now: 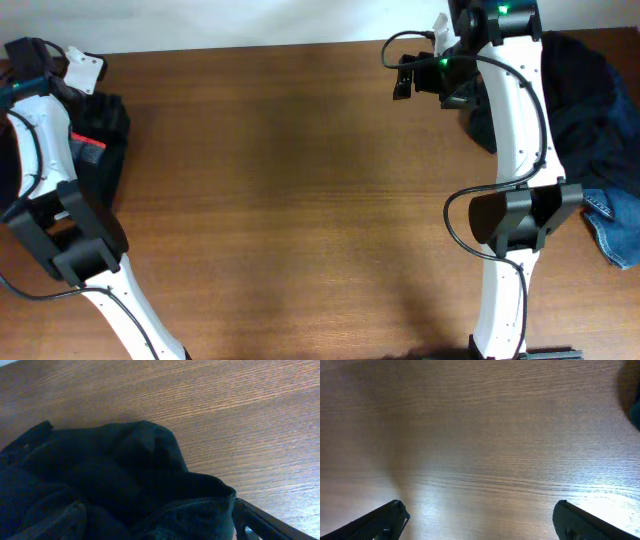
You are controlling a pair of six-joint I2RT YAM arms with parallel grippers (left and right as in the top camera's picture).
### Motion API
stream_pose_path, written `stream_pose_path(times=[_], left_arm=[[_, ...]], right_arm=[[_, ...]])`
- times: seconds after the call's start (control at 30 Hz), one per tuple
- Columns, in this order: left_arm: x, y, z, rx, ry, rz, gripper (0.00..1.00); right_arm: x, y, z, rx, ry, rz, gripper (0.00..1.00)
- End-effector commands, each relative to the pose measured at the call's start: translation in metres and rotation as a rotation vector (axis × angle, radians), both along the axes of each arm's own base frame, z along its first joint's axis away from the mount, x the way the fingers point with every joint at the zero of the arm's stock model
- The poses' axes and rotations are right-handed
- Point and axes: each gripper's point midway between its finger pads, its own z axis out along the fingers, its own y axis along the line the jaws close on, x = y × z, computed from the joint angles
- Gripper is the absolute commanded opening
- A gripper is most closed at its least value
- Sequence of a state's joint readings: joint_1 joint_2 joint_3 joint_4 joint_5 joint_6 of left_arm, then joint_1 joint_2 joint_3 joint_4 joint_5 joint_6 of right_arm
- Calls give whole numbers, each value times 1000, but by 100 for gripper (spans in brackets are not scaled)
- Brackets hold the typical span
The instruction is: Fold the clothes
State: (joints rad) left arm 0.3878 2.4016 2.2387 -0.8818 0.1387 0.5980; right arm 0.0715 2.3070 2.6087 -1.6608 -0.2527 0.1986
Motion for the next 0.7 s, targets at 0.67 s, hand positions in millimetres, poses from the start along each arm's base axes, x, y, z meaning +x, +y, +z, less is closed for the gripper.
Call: stream_pose_path(times=[0.67], left_arm=[[-8, -74, 150, -195, -146, -30, 99]], right_arm=[[14, -10, 7, -64, -82, 19, 99]])
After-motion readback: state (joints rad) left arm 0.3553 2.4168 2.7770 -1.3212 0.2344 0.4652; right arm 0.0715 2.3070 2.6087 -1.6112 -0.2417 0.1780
